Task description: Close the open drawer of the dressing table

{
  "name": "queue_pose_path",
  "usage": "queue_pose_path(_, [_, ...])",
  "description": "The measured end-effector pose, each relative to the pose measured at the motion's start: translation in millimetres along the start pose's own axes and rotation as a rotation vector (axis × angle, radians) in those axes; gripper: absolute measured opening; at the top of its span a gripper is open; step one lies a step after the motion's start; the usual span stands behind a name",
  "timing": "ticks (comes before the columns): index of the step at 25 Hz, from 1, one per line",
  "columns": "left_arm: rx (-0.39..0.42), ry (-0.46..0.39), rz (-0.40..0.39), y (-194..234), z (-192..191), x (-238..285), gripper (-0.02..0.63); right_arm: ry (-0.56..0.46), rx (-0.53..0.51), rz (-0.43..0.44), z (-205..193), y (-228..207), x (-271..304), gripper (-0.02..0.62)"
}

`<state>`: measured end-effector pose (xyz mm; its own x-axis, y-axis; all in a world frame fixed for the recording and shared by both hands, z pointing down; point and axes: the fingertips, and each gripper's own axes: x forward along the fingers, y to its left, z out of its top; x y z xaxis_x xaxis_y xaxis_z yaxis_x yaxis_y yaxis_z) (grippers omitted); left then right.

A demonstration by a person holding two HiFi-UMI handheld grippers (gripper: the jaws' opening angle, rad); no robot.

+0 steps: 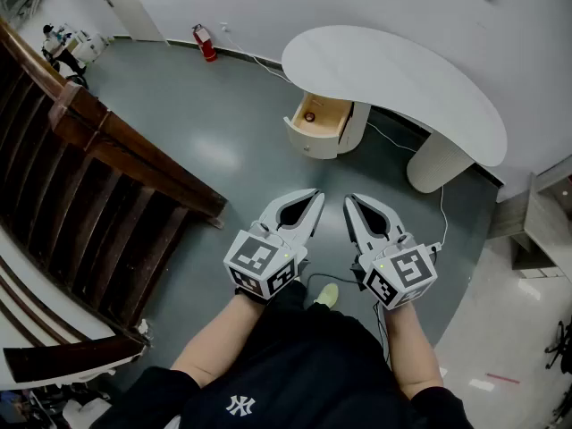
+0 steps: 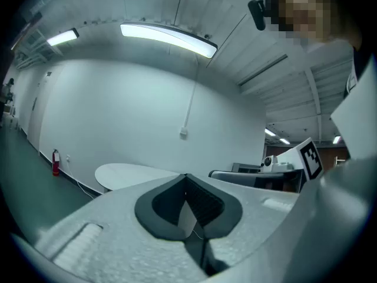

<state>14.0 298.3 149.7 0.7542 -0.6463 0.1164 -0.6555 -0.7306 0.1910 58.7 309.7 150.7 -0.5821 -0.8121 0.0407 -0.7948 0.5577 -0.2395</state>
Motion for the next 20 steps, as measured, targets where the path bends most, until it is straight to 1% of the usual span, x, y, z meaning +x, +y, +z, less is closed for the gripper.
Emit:
queue_pose_path(4, [0.001,0.002,0.004,-3,0,2,0.009,0.009,0.008,-0.012,0,-4,-4,0.014])
queue_pose_path(11, [-0.002,-0.007,0.009,-4,2,1,0.009,0.007,0.016,-0.008,0,-3,-7,0.014])
queue_pose_path(14, [-0.002,-0.017,0.005,-5,3,6,0.009,-0.015,0.042,0.009,2,-7,-9,0.015])
queue_pose_path(17, [0.001,-0.024,0.012,-4,4,8,0.009,-0.041,0.057,-0.011,4,-15,-13,0.015])
queue_pose_path(20, [0.001,-0.027,0.038,3,2,7,0.009,-0.045,0.043,-0.025,4,-20,-15,0.016])
